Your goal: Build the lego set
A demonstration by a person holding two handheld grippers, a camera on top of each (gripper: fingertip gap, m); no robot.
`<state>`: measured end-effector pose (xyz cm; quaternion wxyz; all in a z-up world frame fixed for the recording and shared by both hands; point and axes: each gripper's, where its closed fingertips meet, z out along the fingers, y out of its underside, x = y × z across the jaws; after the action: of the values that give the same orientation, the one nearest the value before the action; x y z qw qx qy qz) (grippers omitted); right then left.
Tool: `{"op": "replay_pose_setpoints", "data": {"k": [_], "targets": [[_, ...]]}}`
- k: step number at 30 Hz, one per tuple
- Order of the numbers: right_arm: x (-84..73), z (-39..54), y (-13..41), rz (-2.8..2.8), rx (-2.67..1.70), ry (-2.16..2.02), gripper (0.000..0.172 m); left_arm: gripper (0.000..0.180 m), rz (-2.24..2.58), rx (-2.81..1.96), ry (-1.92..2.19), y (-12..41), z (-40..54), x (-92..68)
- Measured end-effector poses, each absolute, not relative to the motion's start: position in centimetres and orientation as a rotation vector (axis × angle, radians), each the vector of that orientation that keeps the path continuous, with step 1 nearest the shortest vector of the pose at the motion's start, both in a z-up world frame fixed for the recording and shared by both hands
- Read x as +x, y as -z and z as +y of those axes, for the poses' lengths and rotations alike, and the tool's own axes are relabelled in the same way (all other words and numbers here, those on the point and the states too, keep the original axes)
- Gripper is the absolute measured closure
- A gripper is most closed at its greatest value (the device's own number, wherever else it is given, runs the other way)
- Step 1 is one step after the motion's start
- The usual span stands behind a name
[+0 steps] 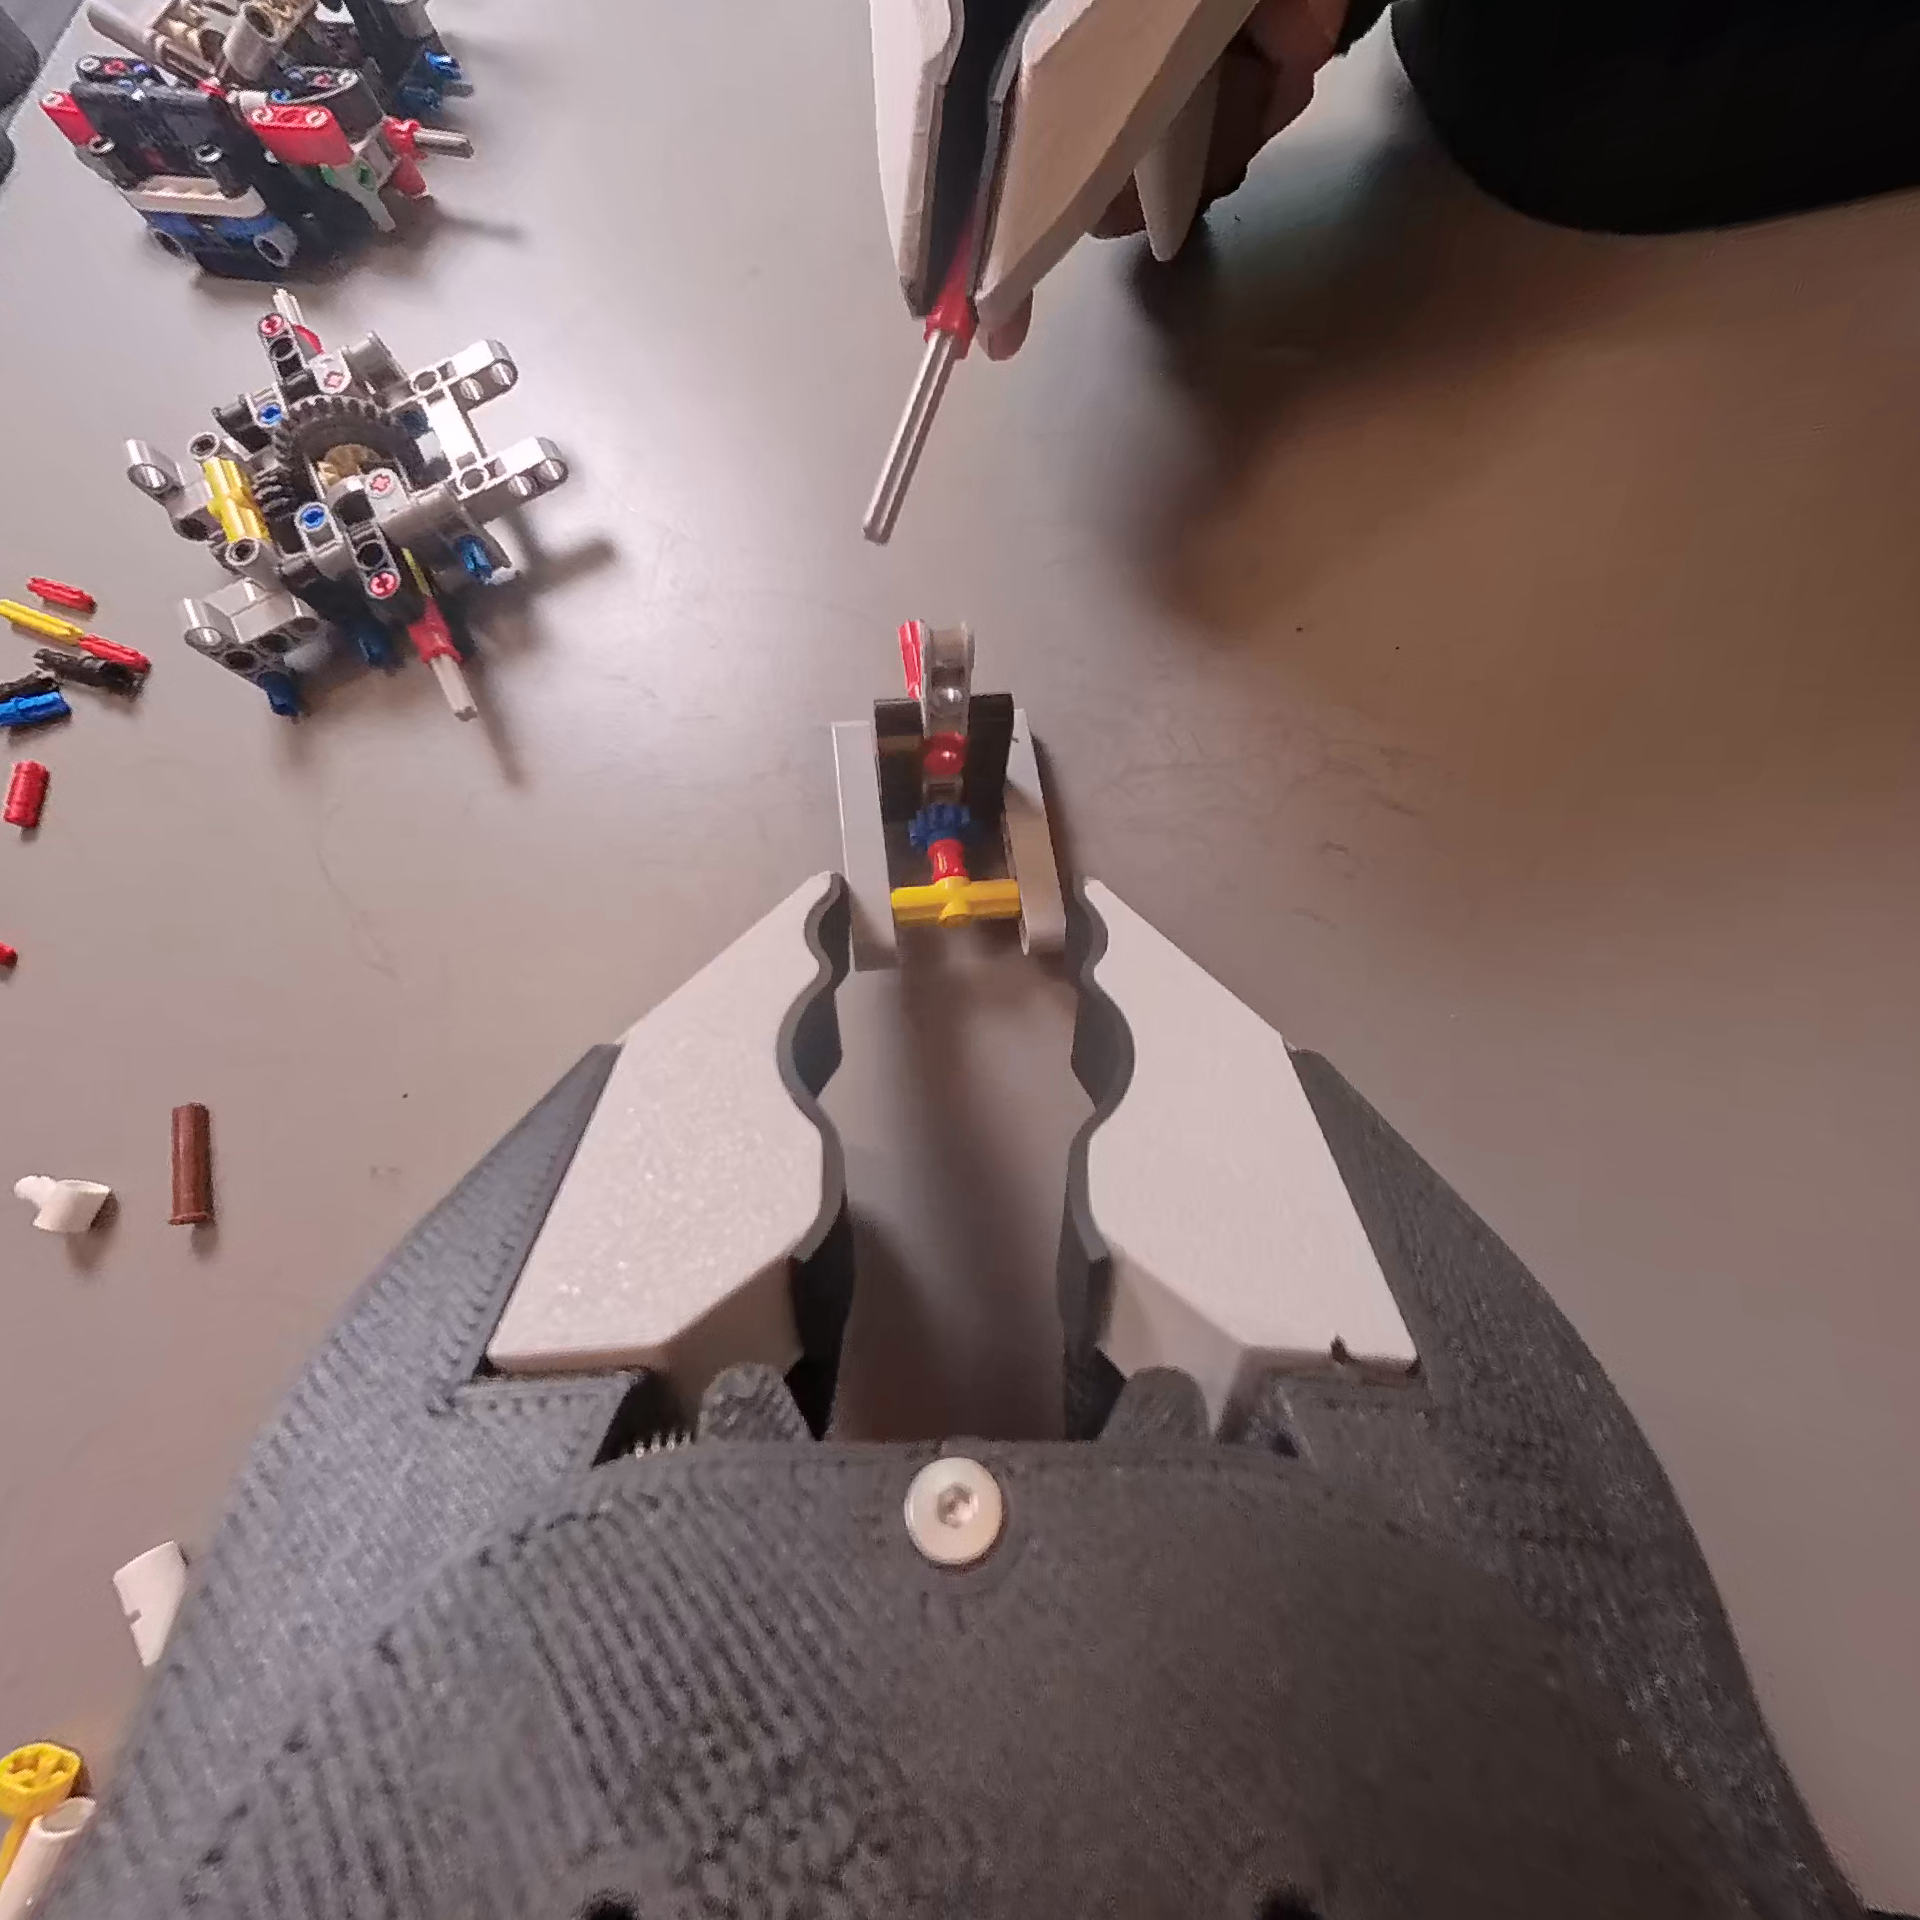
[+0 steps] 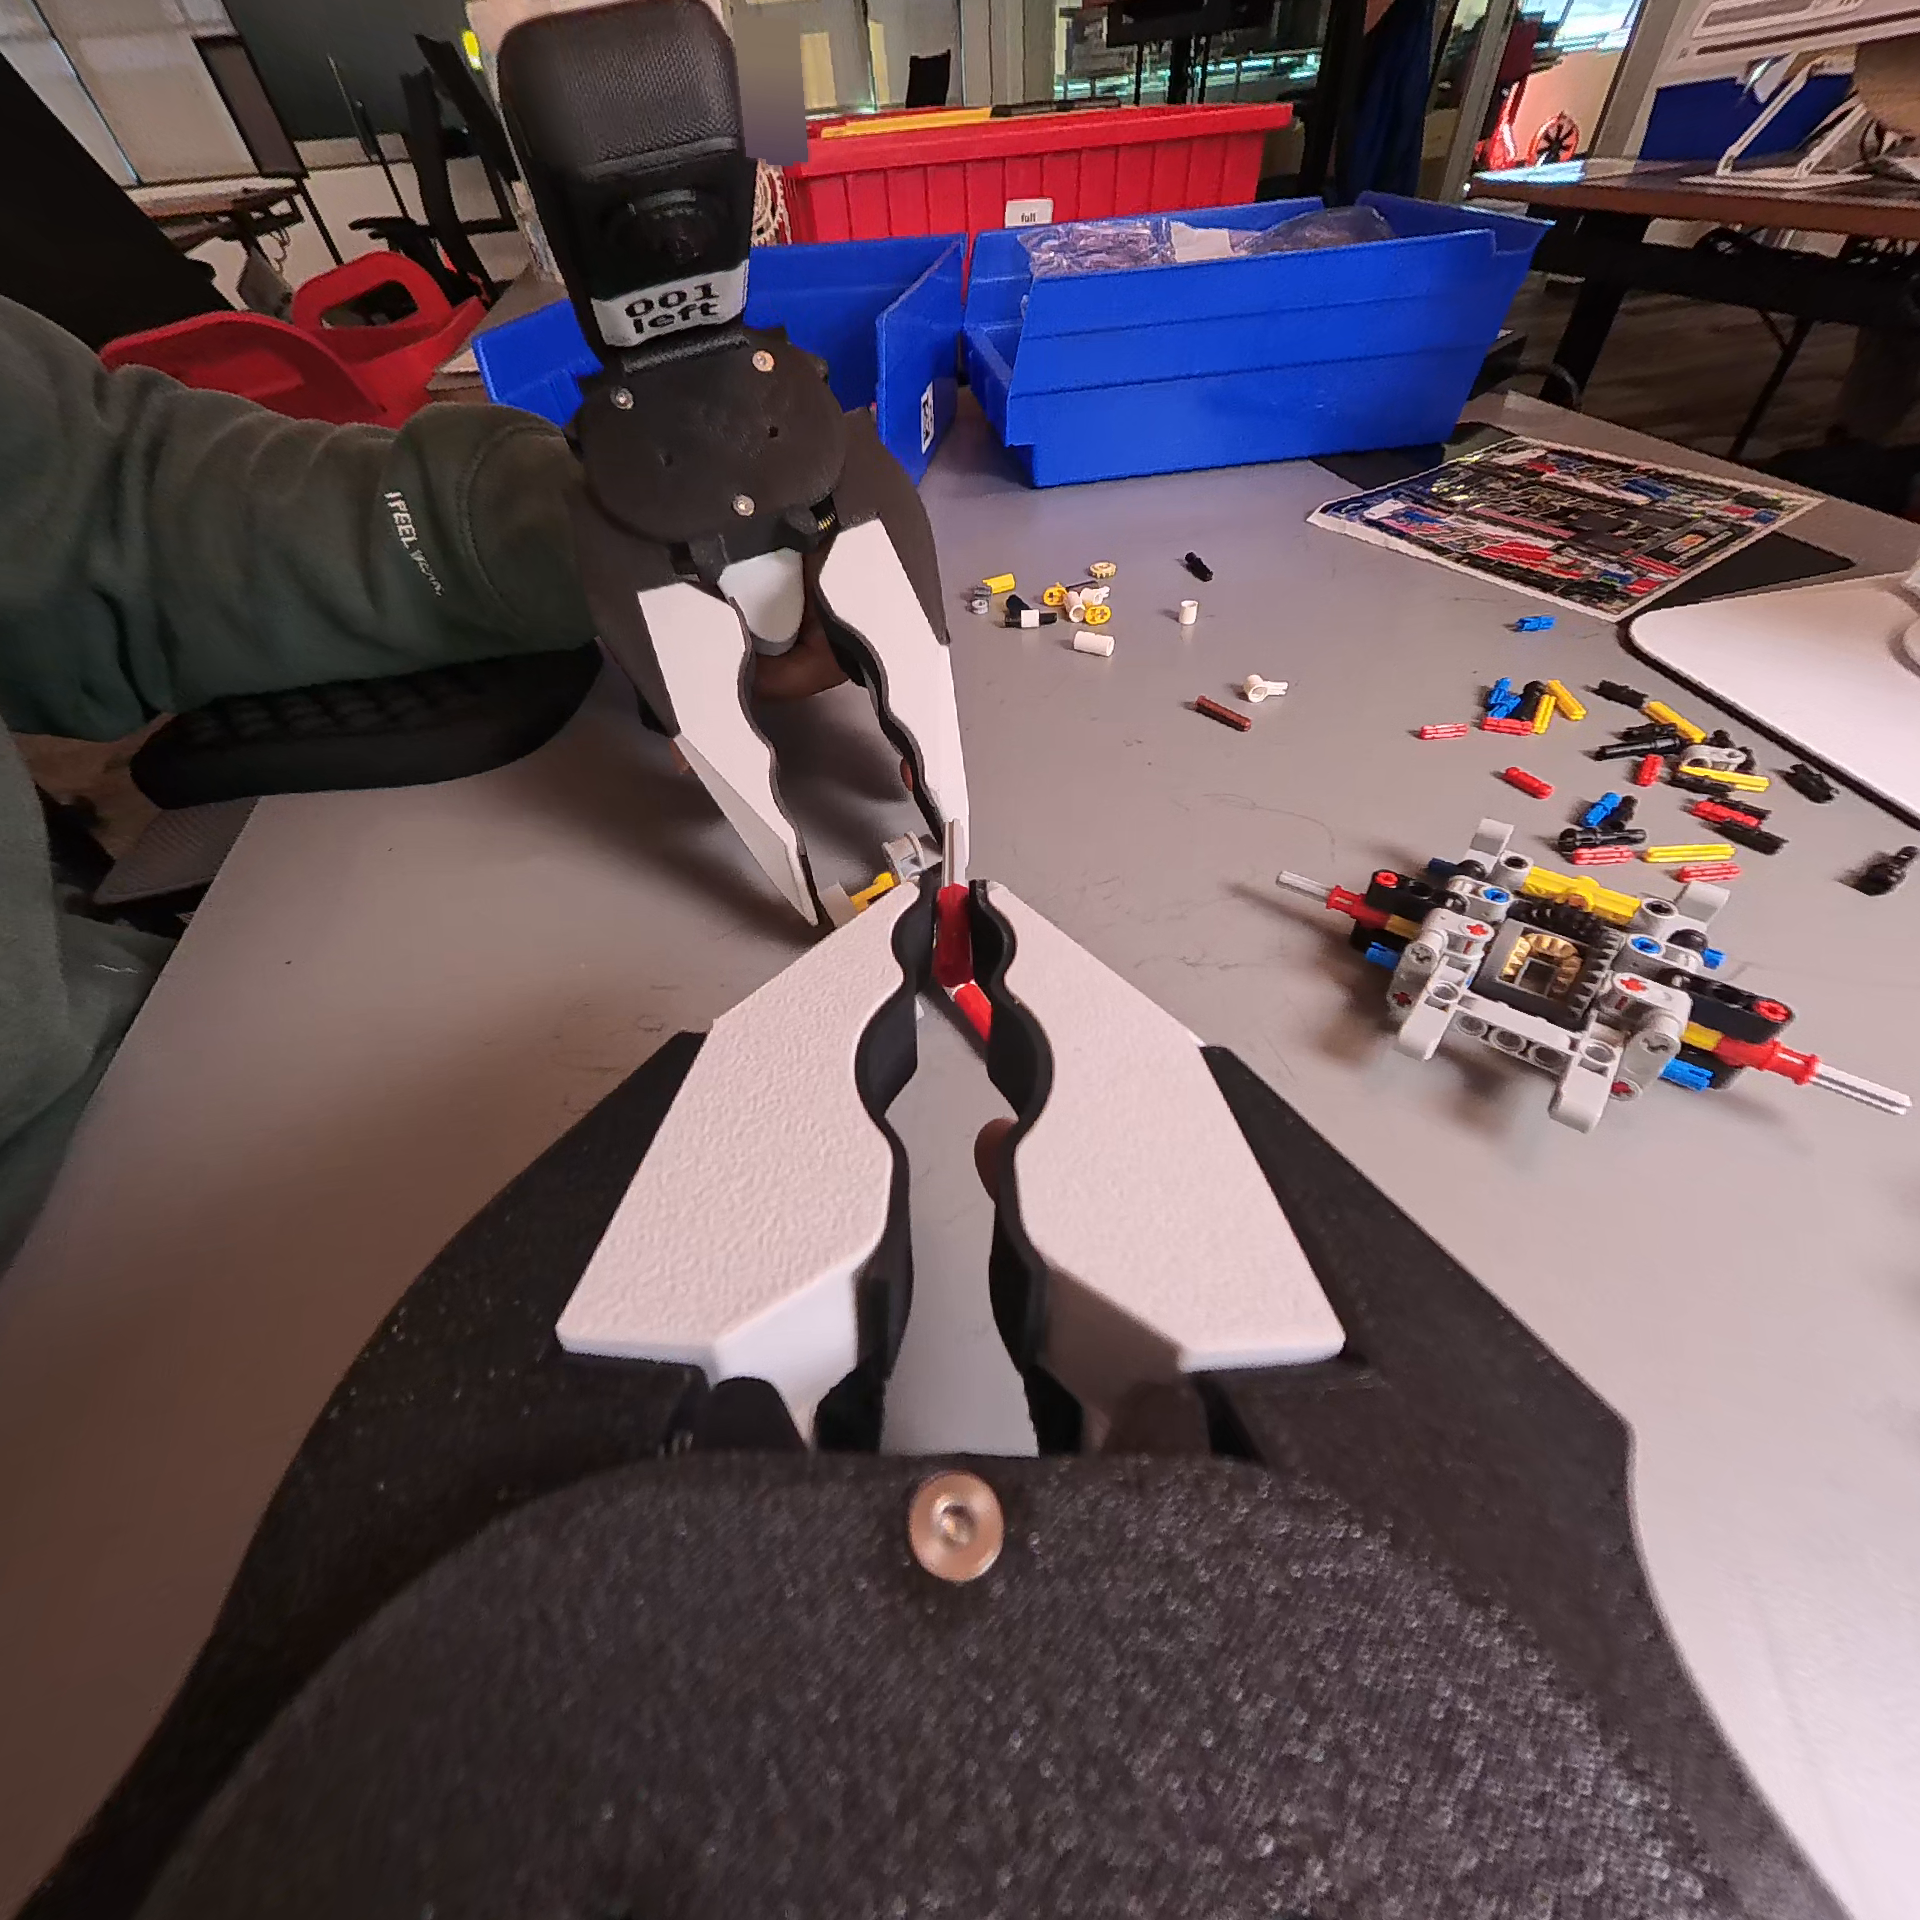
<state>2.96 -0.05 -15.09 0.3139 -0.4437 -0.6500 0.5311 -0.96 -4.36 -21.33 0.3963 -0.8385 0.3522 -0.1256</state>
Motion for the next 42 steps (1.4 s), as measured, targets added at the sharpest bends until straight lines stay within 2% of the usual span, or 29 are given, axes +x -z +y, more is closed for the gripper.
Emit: {"op": "replay_pose_setpoints", "data": {"k": [28, 33, 42], "targets": [[3.0, 0.2, 15.0, -1.698, -1.183, -1.412, 0.168, 0.132, 0.842, -2.106, 0.364, 21.4, -3.9, -1.0], [3.0, 0.2, 15.0, -1.696, -1.184, -1.416, 0.168, 0.139, 0.869, -2.109, 0.315, 21.9, -3.5, -0.6], [3.1, 0.3, 15.0, -1.699, -1.179, -1.401, 0.168, 0.139, 0.909, -2.091, 0.317, 21.7, -4.0, -0.9]]}}
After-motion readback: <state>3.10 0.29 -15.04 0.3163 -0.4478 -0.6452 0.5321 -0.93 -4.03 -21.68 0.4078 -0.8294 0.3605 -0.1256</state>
